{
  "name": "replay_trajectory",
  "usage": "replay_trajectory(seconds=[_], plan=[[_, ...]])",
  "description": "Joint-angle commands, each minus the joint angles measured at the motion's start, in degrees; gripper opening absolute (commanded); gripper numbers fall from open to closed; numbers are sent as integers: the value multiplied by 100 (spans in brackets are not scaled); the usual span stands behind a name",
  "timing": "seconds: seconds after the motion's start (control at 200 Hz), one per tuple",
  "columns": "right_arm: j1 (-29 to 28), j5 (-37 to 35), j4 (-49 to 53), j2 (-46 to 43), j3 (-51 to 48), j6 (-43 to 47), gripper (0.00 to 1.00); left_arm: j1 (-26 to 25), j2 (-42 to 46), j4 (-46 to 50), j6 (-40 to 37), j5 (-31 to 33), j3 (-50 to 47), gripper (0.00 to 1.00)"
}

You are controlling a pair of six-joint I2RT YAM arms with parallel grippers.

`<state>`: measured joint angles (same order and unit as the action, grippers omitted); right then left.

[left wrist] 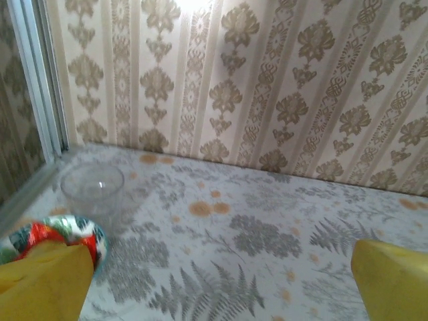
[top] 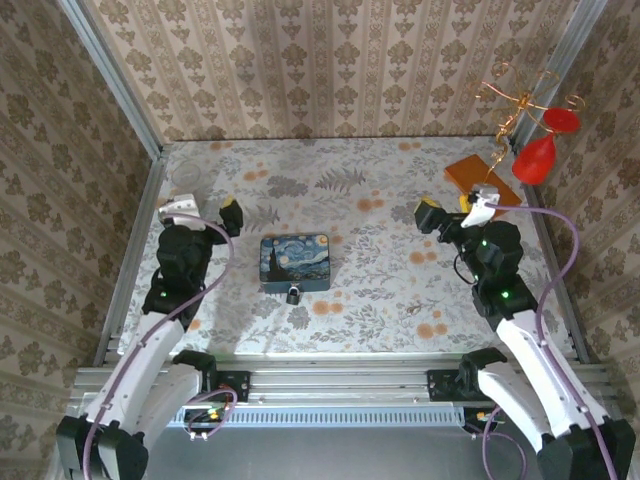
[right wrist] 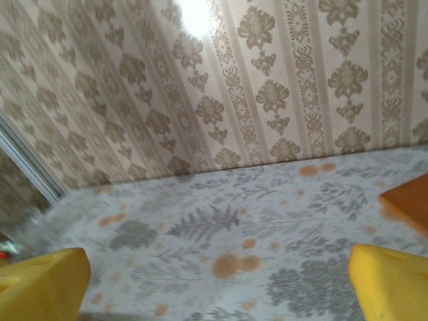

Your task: Unlock a padlock with a key

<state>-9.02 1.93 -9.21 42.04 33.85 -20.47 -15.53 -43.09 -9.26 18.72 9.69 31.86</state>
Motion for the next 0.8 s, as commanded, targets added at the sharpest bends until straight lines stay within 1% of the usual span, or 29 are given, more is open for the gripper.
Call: replay_trajectory(seconds=[0.0,0.06,0.095,0.13,0.18,0.245,0.305,0.375,0.44,0.53,0.585,0.655,0.795], plan=[[121,242,447,-376,-271,-1179,100,300,461,112,1341,-891,-791,100],[124,443,820,-389,-134,-1088,100,564,770,-528,1678,-1540,-1306,100],[111,444,1181,-330,42,-1036,100,647,857,-577,1838,-1724,-1423,100],[98,406,1491,-253,189,-1012,100,671,880,-336,1847,-1879,-1382,100],[57,409,1730,-153,324,-1013,100,616,783,87,1617,-2127,-1191,100],[-63,363,2057,13,531,-1225,100,323,574,626,1249,-2220,-934,100],[-308,228,2394,198,759,-1368,100,-116,392,1139,972,-1881,-703,100],[-665,-26,2764,386,999,-1407,100,-851,212,1587,839,-1129,-508,100],[-974,-224,2964,495,1092,-1398,100,-1514,15,1647,765,-697,-391,100],[-1420,-437,3090,654,1100,-1437,100,-2194,-225,1624,706,-165,-237,100],[-1725,-572,3148,787,1097,-1503,100,-2471,-359,1571,648,14,-160,100],[-2112,-728,3259,983,1122,-1577,99,-2710,-569,1556,503,56,-55,100],[-2793,-1121,3539,1379,1142,-1655,97,-2998,-877,1624,147,186,14,100]])
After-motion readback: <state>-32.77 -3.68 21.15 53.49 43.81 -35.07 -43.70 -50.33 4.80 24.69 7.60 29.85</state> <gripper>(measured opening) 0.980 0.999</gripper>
